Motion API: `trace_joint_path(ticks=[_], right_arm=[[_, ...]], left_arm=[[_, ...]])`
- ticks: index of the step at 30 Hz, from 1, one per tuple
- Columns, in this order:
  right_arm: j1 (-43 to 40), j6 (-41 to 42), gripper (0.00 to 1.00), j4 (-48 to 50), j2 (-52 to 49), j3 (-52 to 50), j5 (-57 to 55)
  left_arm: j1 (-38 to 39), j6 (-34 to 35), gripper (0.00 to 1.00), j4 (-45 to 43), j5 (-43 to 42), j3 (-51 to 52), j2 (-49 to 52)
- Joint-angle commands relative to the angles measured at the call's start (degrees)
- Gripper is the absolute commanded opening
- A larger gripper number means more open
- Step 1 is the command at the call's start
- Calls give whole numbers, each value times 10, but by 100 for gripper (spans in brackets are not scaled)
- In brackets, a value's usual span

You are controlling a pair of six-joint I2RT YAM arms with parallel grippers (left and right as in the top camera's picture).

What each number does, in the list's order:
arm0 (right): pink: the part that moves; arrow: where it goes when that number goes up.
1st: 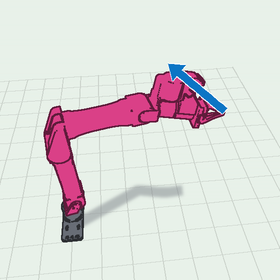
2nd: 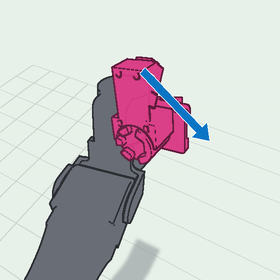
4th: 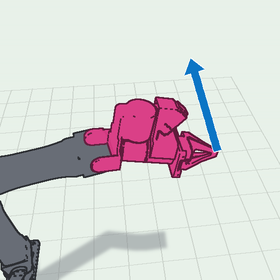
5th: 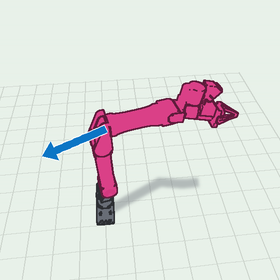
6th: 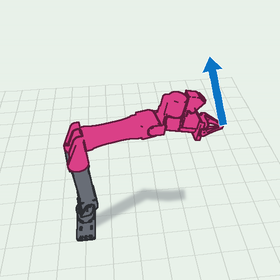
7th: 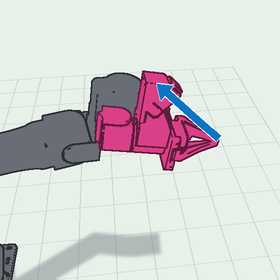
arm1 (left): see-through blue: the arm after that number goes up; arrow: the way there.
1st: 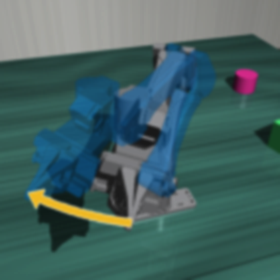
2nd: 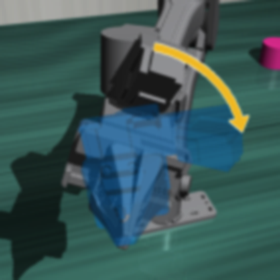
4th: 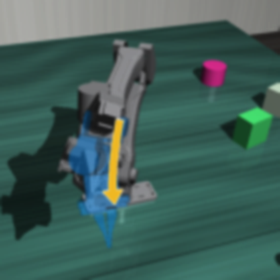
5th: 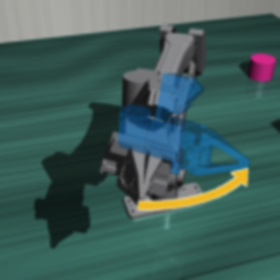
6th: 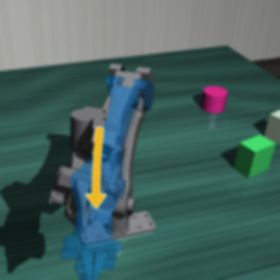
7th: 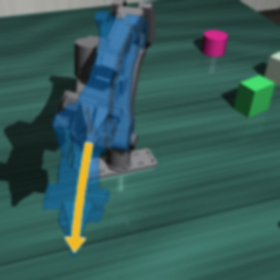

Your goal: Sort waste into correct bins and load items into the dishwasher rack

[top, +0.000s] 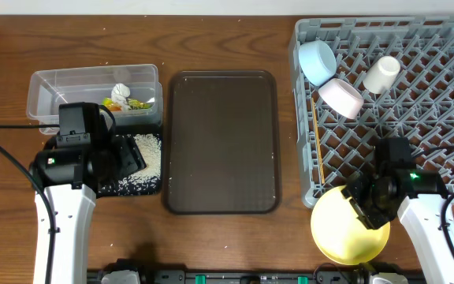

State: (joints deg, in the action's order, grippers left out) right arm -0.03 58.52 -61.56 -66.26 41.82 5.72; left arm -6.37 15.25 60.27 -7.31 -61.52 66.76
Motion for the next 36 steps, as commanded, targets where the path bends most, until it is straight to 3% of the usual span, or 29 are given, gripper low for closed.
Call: trace_joint_path(ticks=[1, 5, 18, 25, 30, 36], right_arm=[[-1, -93, 53, 1, 9, 5, -26], [-1, -189, 51, -3, 15, 6, -28], [-48, -145, 53, -47, 19, 6, -132], [-80, -224, 58, -27, 23, 6, -163], [-80, -347, 59, 14, 23, 6, -204], [-80, -368, 72, 27, 22, 2, -222]], left_arm=[[-3, 5, 72, 3, 3, 2, 2], [-3, 5, 72, 3, 3, 2, 2], [-3, 5, 72, 3, 3, 2, 2], [-3, 5, 72, 3, 3, 2, 2], [-3, 5, 73, 3, 3, 2, 2], [-3, 5, 72, 3, 3, 2, 2]])
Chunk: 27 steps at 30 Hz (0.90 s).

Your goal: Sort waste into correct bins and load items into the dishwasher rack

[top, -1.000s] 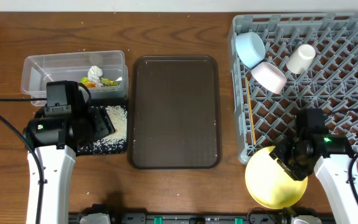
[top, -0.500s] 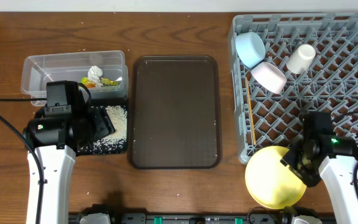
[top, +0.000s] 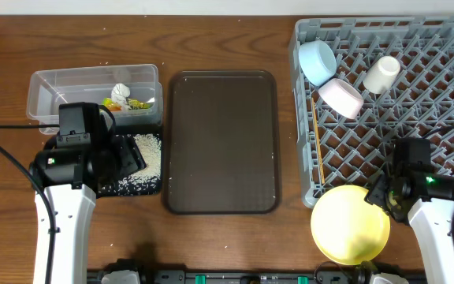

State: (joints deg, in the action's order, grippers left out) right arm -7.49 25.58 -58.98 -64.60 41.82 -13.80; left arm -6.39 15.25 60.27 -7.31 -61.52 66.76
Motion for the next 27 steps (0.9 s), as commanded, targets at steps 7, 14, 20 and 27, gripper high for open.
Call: trace_joint_path(ticks=[7, 14, 20, 27], right_arm=[[-6, -47, 77, 37, 5, -34, -4], [-6, -47, 66, 102, 5, -103, 16], [-6, -47, 44, 126, 5, -123, 17], [-6, -46, 11, 122, 5, -123, 19]], left_arm=[[-3, 5, 72, 3, 3, 2, 2], [-3, 5, 72, 3, 3, 2, 2], [-3, 5, 72, 3, 3, 2, 2], [-3, 5, 72, 3, 3, 2, 2]])
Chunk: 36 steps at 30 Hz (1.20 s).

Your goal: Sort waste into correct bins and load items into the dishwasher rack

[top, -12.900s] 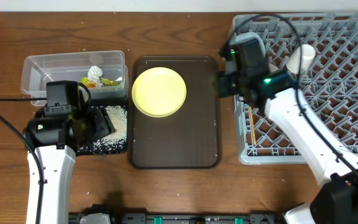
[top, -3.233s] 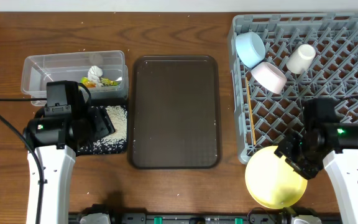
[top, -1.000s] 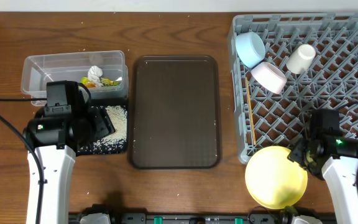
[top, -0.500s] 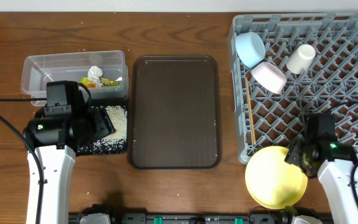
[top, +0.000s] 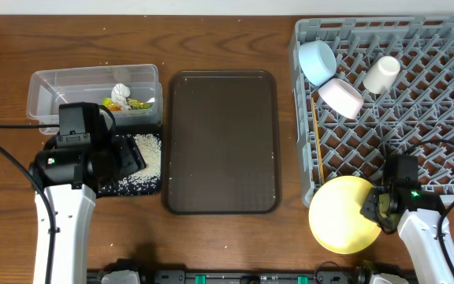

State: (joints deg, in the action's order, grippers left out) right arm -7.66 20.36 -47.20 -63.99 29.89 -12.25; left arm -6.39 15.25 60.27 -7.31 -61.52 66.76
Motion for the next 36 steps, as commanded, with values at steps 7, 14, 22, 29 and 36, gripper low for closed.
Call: trace_joint_path(ticks=[7, 14, 22, 29, 36], right_arm=[[-4, 6, 1, 1, -1, -3, 14], [-4, 6, 1, 2, -1, -3, 14], [-4, 6, 1, 2, -1, -3, 27], [-4, -10, 1, 3, -1, -1, 52], [-4, -12, 1, 5, -1, -1, 55]], left_arm=[[-3, 5, 72, 3, 3, 2, 2], [-3, 5, 72, 4, 3, 2, 2], [-3, 5, 72, 4, 3, 2, 2], [-3, 5, 72, 4, 2, 2, 2], [7, -19, 73, -15, -97, 2, 2]])
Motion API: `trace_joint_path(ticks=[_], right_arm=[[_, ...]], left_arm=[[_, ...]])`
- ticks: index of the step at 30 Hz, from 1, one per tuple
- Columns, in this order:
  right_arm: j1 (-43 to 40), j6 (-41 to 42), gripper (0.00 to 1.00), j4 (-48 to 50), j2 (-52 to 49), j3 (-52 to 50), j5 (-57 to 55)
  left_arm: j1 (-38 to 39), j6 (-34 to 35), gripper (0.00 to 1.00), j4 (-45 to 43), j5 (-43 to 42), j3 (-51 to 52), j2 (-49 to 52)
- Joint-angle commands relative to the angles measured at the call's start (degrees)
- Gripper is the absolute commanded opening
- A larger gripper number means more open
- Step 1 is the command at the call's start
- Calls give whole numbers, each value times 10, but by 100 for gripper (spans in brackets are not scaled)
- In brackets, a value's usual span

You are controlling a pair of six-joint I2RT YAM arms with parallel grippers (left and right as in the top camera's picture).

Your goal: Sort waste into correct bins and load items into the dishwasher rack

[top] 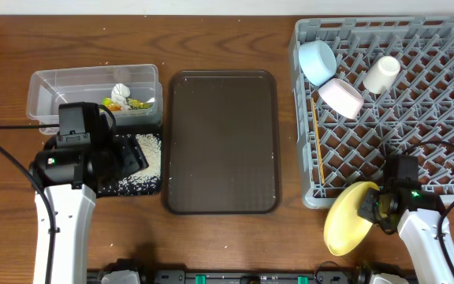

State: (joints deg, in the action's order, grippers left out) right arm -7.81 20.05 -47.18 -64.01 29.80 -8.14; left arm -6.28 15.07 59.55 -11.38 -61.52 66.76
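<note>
A yellow plate (347, 225) hangs tilted on edge just in front of the grey dishwasher rack (385, 110), at its near left corner. My right gripper (373, 211) is shut on the plate's right rim. Inside the rack lie a light blue bowl (316, 61), a pink bowl (341, 97) and a white cup (382, 73). My left gripper (128, 158) hovers over the black bin (140, 170) holding white grains; its fingers are hidden under the arm. The clear bin (93, 91) behind it holds crumpled waste.
A dark brown tray (221, 140) lies between the bins and the rack. Yellow chopsticks (317, 150) lie along the rack's left side. Cables trail from both arms.
The yellow plate has turned from nearly flat to tilted steeply on edge, showing as a narrow oval. My right gripper holds it in about the same place. The left arm is unchanged.
The plate lay flat in front of the rack with my right gripper over its right rim. The gripper then stood further right, at the rim. Later the plate was shifted slightly left and up, and now it is tilted on edge. The left arm never moved.
</note>
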Motion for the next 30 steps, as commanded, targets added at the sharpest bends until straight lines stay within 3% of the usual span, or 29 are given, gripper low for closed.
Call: trace_joint_path(ticks=[1, 7, 22, 30], right_arm=[[-2, -9, 1, 5, 0, 0, 14], [-2, -9, 1, 3, -1, 0, 14], [-2, -9, 1, 1, -1, 0, 14], [-2, -9, 1, 1, -1, 0, 14]], left_arm=[[14, -31, 73, -14, -71, 2, 2], [93, -107, 73, -40, -184, 2, 7], [339, -110, 73, -143, -363, 2, 111], [434, -98, 73, -199, -373, 2, 157]])
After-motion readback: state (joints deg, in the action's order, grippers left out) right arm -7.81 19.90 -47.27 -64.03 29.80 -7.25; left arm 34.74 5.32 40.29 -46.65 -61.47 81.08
